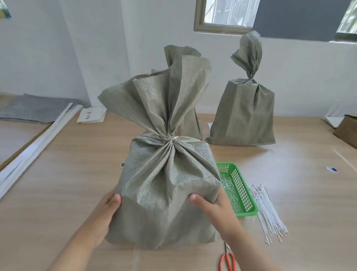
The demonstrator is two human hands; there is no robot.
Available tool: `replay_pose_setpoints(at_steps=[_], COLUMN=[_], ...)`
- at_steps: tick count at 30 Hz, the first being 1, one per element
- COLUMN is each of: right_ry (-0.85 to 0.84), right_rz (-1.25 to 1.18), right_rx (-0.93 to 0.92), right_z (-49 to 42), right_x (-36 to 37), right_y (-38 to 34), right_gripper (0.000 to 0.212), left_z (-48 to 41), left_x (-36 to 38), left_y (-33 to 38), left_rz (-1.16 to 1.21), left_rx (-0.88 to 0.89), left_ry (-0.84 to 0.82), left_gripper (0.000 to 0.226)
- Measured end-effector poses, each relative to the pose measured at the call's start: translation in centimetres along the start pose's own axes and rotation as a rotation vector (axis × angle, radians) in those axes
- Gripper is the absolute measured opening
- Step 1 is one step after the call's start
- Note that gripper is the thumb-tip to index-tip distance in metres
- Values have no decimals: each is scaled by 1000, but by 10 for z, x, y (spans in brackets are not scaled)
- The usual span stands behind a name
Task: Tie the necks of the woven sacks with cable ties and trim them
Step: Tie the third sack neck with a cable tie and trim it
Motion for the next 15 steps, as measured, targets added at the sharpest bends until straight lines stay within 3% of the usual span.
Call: replay_pose_setpoints(at_steps=[2, 8, 15], right_ry=[-27, -114, -106], right_rz=[-11, -40, -107], right_rx=[-29, -89, -116], right_z=[1, 9, 21], right_x=[-16, -83, -173], right_y=[-15, -57, -86], right_gripper=[58, 58, 57], left_z=[6, 22, 5], left_x=[23, 96, 189], left_y=[17, 48, 59], left_rz=[-3, -183, -223], left_rx=[33, 69, 123], left_ry=[0, 74, 63], left_gripper=[84, 116, 107])
Point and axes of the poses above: each hand's wrist, its own z-axis away from the middle knuckle, its own x-axis out of the palm, y = z × x, the point moved 10 cm from there along -z, towards the middle knuckle, and after that the axes turned 6 degrees about x, right-handed, at the moved point
